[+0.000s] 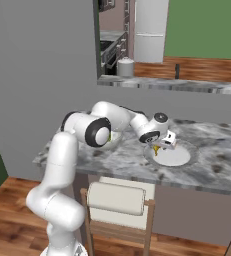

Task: Take the fruits from the plate on the dining counter and place two fruits in each bowl.

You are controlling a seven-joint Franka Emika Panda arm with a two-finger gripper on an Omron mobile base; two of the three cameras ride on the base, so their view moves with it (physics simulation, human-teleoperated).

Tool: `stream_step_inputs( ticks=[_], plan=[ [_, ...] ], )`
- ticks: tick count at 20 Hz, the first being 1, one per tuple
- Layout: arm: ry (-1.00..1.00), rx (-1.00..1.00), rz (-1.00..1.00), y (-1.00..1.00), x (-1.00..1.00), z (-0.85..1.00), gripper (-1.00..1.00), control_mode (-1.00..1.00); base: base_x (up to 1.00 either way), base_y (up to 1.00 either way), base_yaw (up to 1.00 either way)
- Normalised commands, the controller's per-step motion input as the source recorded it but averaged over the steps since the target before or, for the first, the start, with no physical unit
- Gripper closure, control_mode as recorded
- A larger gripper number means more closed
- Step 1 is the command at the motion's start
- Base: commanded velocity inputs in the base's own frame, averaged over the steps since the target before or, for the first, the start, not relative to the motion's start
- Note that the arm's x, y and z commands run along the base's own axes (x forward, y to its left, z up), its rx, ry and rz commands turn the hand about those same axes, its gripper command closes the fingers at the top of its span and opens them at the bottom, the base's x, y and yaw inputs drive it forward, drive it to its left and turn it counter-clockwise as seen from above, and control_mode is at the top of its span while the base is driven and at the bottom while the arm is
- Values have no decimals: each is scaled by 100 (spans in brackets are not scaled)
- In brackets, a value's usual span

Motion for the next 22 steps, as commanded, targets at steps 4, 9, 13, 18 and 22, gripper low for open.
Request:
stream_step_inputs(
  ticks=[4, 9, 13, 18, 22],
  plan=[
    [0, 0, 0, 0, 3, 0, 100, -100, 0, 0, 0],
    [0, 0, 0, 0, 5, 0, 100, -100, 0, 0, 0],
    [-2, 0, 0, 0, -1, 28, 100, -100, 0, 0, 0],
    [-6, 0, 0, 5, -22, 71, 100, -100, 0, 0, 0],
    [-8, 0, 0, 74, -20, 47, 100, -100, 0, 0, 0]
  ],
)
